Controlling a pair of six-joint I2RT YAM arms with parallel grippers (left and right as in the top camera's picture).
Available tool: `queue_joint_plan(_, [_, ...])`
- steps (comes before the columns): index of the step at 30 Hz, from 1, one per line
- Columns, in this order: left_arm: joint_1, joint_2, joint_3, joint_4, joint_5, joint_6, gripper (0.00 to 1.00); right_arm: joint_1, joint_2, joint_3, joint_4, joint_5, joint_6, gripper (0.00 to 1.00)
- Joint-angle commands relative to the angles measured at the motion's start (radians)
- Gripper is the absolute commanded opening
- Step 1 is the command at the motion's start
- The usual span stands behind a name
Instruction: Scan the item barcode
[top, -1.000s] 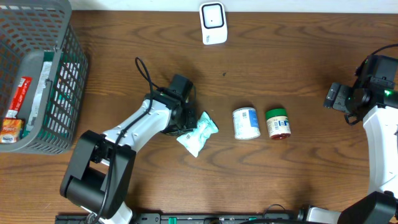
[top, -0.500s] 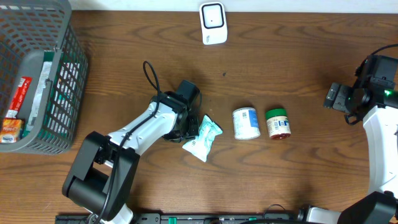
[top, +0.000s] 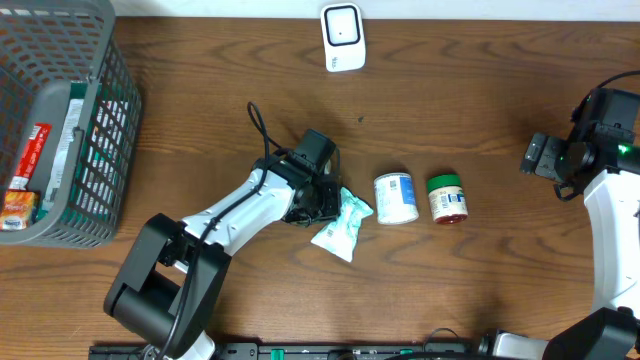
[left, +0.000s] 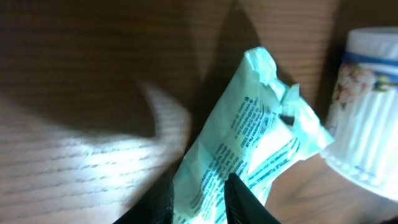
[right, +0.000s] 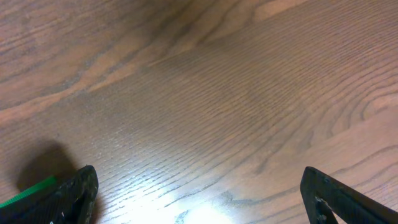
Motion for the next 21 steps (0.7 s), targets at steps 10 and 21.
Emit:
queue_joint_plan(10, [0.065,-0.097,0.079,-0.142,-0.300,0.071,0.26,-0.006,-0.005,0.011,-0.002,0.009,-0.006,0.99])
queue_joint_plan(21, [0.344,-0.251,0.560,-0.561,-0.411,0.273,0.26,-0.006,-0.005,0.011,-0.002,0.009,-0.006,0.99])
